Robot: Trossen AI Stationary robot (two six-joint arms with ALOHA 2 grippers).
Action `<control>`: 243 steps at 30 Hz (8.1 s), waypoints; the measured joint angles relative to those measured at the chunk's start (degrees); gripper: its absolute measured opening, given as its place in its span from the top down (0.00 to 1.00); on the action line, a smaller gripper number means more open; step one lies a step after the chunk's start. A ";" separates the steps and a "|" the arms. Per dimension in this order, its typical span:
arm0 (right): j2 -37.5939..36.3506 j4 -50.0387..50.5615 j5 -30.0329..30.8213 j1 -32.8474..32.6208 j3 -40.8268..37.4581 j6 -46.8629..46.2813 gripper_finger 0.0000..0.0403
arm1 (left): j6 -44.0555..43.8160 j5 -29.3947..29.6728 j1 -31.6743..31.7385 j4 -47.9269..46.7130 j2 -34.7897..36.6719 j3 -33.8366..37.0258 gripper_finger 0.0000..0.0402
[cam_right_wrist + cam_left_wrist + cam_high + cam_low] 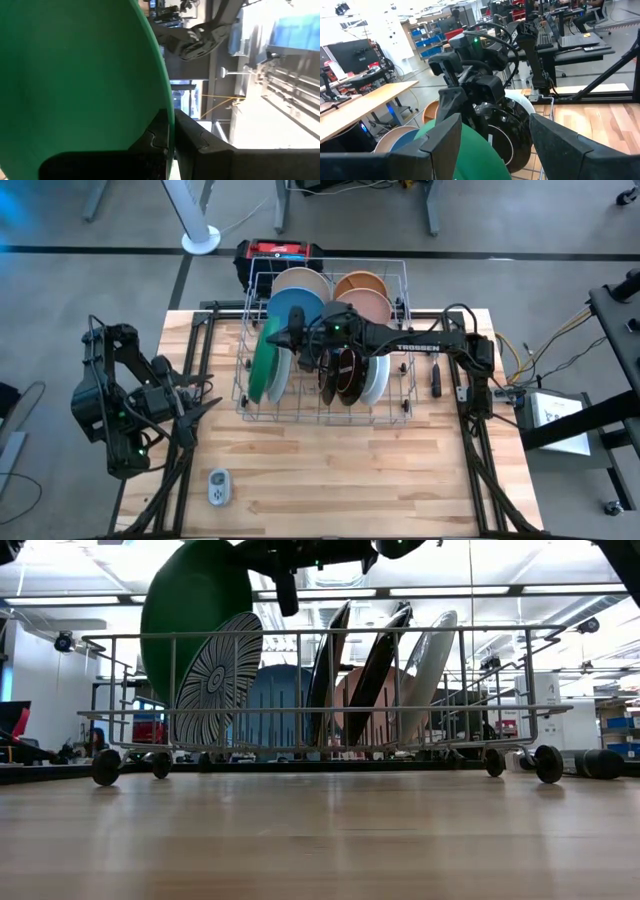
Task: Sort dishes
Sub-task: Put the green plate into the dish rack
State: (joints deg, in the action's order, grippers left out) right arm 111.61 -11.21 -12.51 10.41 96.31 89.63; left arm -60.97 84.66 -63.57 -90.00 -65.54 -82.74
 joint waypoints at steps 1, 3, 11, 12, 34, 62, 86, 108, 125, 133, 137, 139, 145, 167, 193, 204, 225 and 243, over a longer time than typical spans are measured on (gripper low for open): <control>0.00 0.32 0.00 0.00 -0.02 0.02 1.00 | 0.00 -0.04 0.00 0.00 -0.02 0.00 0.44; 0.00 0.63 0.00 0.00 -0.02 0.02 1.00 | -0.02 -0.11 0.00 -0.02 -0.02 0.00 0.44; 0.00 3.49 0.02 0.00 -0.02 0.02 1.00 | -0.02 -0.15 0.00 -0.02 -0.02 0.01 0.44; 0.00 3.89 0.02 0.00 -0.02 0.02 1.00 | -0.02 -0.15 0.00 -0.02 -0.02 0.02 0.44; -0.02 8.23 0.50 -0.39 -0.02 -0.12 0.79 | -0.02 -1.07 0.01 -0.01 -0.02 0.07 0.44; -0.13 11.01 12.74 -1.53 -0.02 0.11 0.52 | -2.25 -1.59 0.02 -0.02 0.00 3.81 0.44; -0.13 10.78 19.56 -2.06 -0.02 0.30 0.47 | -2.80 -1.64 0.01 0.00 0.00 3.82 0.44; -0.20 11.62 18.34 -2.32 -0.02 0.50 0.96 | -2.80 -1.64 0.02 0.04 0.00 3.82 0.44; -0.22 -1.83 24.30 -2.16 0.01 -0.52 1.00 | -2.79 -1.59 0.02 0.25 0.00 3.82 0.44; -0.22 -6.36 33.11 -1.79 0.01 -9.19 1.00 | -2.07 0.13 0.01 0.23 0.00 3.82 0.44; -0.73 -10.59 35.45 -1.70 0.01 -10.87 1.00 | -1.27 0.37 0.02 0.23 0.07 3.82 0.44; -0.88 -12.12 36.22 -1.73 0.01 -13.78 1.00 | -1.24 0.40 0.02 0.22 0.15 3.82 0.44; -0.87 -11.31 38.56 -1.69 0.01 -24.23 1.00 | -0.15 0.46 0.02 0.17 0.35 3.80 0.44; 0.15 -5.58 48.97 1.02 -0.43 -50.15 1.00 | 1.97 -0.09 0.02 0.17 1.03 3.69 0.44; 0.22 3.65 56.06 1.11 -3.58 -60.04 1.00 | 1.77 0.31 0.02 0.86 1.07 3.69 0.44; 0.20 5.00 56.14 1.11 -3.58 -60.26 1.00 | 1.75 0.33 0.00 1.59 1.05 3.69 0.44; 0.20 5.59 54.35 -0.03 -3.56 -57.11 0.83 | 1.73 0.31 0.02 2.11 1.05 3.69 0.44; 0.20 0.12 57.42 -0.58 -3.56 -50.04 0.99 | 1.73 0.07 0.02 3.99 0.97 3.69 0.44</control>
State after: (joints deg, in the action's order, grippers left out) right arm 111.81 -11.10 44.91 9.84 92.75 39.59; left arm -59.24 84.73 -63.55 -86.01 -64.57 -79.05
